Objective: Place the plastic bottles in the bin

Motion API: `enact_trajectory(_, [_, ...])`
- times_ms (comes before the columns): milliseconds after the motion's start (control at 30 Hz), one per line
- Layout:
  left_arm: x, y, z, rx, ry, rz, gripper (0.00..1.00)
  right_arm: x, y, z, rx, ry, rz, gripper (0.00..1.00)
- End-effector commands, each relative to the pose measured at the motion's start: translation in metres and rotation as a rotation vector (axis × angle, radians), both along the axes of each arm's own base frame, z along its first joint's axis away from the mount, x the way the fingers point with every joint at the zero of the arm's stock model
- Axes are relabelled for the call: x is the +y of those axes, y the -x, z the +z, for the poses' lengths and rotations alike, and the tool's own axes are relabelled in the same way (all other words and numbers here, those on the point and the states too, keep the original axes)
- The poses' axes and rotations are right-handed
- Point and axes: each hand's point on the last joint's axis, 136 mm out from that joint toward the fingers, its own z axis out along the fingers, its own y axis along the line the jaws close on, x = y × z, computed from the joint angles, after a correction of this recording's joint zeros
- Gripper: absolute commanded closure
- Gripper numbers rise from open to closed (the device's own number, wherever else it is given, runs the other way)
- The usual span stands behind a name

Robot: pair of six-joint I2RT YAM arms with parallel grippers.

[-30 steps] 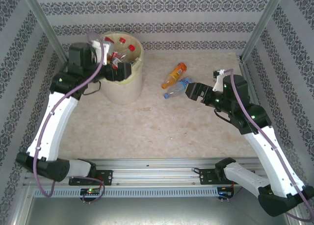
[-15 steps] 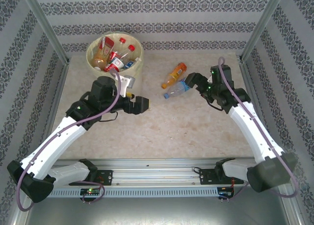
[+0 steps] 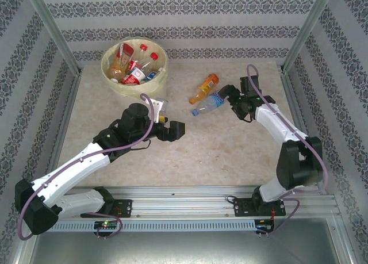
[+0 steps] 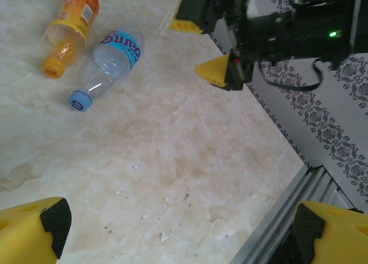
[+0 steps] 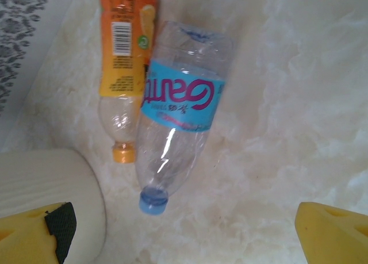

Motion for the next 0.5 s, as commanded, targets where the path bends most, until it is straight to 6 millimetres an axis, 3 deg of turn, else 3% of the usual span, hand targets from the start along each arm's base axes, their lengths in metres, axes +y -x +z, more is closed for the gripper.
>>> enact_trajectory(0, [-0.01, -0.003, 0.013, -0.034, 0.078, 0.012, 0.0, 0.005, -0.026, -0.011, 0.002, -0.054, -0.034, 0.02])
enact_trajectory(267, [-0.019, 0.005, -0.005, 0.005, 0.055, 0.0, 0.0, 0.021, -0.069, -0.05, 0.049, -0.099, -0.046, 0.02])
enact_trajectory(467, [-0.022, 0.008, -0.012, 0.02, 0.037, -0.005, 0.0, 0.028, -0.089, -0.068, 0.071, -0.11, -0.042, 0.02])
